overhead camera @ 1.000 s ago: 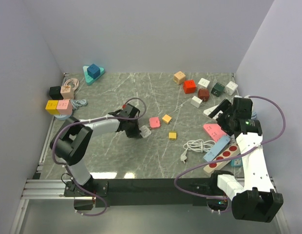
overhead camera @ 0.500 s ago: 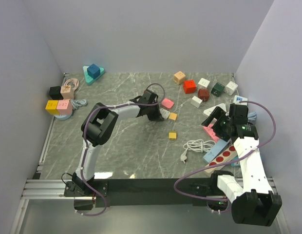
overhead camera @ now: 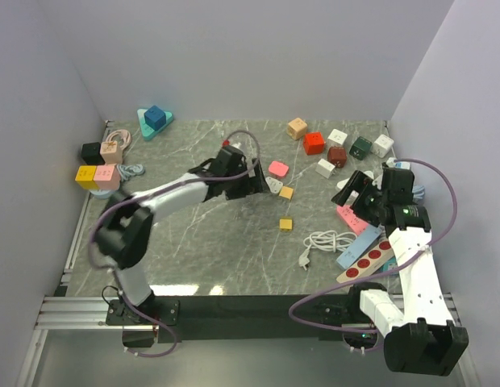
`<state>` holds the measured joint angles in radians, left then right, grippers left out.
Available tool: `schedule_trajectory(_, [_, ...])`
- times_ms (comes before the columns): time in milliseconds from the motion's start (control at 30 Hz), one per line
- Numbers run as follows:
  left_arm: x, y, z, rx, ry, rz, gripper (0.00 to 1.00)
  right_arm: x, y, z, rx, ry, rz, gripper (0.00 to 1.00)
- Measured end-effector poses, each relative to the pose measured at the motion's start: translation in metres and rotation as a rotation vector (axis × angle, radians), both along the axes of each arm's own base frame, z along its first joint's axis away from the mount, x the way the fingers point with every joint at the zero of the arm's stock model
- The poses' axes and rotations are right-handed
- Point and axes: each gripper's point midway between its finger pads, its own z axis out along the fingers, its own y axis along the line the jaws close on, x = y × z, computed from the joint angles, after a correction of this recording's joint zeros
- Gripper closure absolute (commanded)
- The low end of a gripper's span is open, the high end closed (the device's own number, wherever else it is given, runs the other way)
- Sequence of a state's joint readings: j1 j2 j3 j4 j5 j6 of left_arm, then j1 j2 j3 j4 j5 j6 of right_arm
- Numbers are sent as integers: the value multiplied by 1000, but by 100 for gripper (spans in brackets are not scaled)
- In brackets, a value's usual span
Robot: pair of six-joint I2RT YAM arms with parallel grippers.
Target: Pull the plug off the socket
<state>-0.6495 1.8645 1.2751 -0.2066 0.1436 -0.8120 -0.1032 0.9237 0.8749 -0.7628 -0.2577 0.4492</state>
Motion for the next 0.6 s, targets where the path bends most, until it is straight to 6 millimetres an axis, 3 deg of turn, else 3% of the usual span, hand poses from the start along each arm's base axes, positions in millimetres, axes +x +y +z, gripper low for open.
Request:
schedule_trajectory(200, [-21, 37, 126, -89, -283, 40, 1, 17, 1, 40, -40, -98, 29, 0])
schedule_trajectory(267, [-32, 53, 152, -102, -349, 58, 1, 23, 1, 51, -48, -127, 35, 0])
schedule_trajectory(467, [-58, 101, 184, -57, -453, 143, 1, 28, 7, 67, -36, -192, 61, 0])
schedule_trajectory(600, [-69, 139, 199, -8, -515, 250, 1, 28, 19, 90, -11, -300, 112, 0])
